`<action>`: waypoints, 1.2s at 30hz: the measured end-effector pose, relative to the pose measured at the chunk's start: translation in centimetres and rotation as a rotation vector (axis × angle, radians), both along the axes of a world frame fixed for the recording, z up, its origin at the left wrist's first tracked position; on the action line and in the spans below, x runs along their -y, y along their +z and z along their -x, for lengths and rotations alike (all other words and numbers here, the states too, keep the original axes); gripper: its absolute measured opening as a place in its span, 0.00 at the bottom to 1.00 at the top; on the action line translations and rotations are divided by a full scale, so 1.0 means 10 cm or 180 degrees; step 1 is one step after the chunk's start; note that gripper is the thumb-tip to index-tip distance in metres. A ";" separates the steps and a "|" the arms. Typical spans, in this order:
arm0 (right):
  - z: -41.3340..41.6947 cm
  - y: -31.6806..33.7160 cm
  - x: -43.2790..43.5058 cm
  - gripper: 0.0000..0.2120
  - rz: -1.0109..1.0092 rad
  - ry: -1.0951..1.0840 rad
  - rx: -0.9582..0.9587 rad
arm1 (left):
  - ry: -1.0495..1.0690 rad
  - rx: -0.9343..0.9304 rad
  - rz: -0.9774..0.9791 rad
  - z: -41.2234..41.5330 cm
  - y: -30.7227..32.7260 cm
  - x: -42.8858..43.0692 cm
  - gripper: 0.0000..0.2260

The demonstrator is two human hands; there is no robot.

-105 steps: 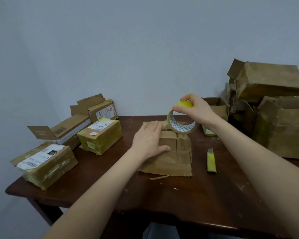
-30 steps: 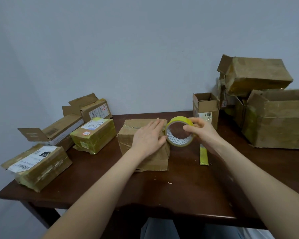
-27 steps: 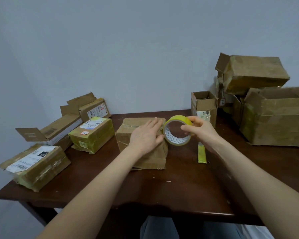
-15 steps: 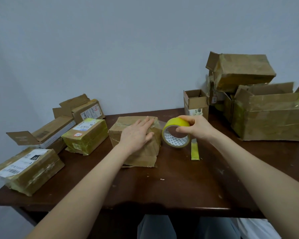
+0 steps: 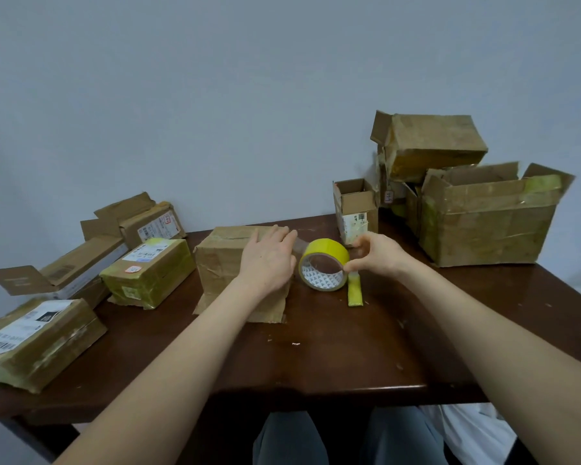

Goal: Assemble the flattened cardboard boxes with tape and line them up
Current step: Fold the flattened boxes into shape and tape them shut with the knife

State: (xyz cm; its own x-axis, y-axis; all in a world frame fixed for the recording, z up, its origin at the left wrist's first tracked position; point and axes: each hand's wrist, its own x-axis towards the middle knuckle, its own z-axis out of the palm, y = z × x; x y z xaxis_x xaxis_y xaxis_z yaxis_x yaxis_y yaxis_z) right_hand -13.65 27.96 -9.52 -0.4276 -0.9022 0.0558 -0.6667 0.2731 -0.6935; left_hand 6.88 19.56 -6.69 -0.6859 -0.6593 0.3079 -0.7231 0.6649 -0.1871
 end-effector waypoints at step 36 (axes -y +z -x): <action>-0.47 0.19 0.50 0.31 -0.0079 0.0042 -0.0232 | 0.0209 -0.2537 -0.1190 0.07 0.24 0.13 0.14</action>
